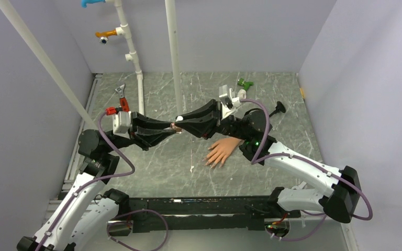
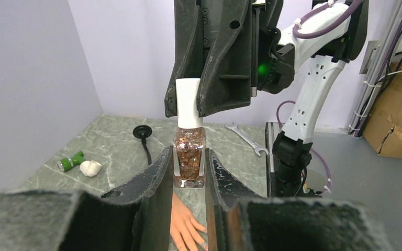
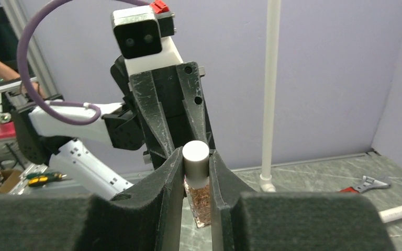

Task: Paint the nails
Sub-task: Screw the nail polish bottle.

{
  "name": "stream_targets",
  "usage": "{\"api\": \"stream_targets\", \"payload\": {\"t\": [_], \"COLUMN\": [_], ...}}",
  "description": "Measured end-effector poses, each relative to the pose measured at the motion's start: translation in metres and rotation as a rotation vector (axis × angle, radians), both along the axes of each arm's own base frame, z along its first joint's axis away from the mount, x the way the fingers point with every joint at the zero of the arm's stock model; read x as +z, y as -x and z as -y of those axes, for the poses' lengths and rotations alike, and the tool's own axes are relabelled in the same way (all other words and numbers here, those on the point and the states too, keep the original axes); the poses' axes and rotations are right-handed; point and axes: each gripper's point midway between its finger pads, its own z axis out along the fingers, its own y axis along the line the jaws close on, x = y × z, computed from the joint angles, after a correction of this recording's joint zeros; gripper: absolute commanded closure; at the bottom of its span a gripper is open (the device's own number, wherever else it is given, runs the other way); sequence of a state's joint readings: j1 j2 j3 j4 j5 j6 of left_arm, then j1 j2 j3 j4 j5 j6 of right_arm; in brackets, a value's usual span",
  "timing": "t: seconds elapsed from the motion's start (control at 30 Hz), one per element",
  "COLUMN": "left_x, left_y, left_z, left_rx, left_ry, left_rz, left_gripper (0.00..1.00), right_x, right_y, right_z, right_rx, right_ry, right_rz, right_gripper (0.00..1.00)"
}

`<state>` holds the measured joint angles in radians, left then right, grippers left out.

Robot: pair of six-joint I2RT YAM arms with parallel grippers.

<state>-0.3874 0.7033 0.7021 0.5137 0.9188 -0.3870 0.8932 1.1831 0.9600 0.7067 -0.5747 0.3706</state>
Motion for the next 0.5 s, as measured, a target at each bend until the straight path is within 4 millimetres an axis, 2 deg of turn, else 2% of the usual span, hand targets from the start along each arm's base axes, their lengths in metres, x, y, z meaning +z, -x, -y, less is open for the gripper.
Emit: {"api": "stream_targets", "payload": {"t": [0.5], "left_x": [0.008], "left_y": [-0.001], "left_z": [-0.007], "left_rx": [0.06], "left_ry": [0.03], "left_rz": [0.006], "left_gripper": [1.0], "right_x": [0.012], "right_y": [-0.002], "right_z": [-0.015], "right_rx": [-0.254], "right_ry": [0.01], "right_rz": [-0.022], "right_gripper": [1.0]}}
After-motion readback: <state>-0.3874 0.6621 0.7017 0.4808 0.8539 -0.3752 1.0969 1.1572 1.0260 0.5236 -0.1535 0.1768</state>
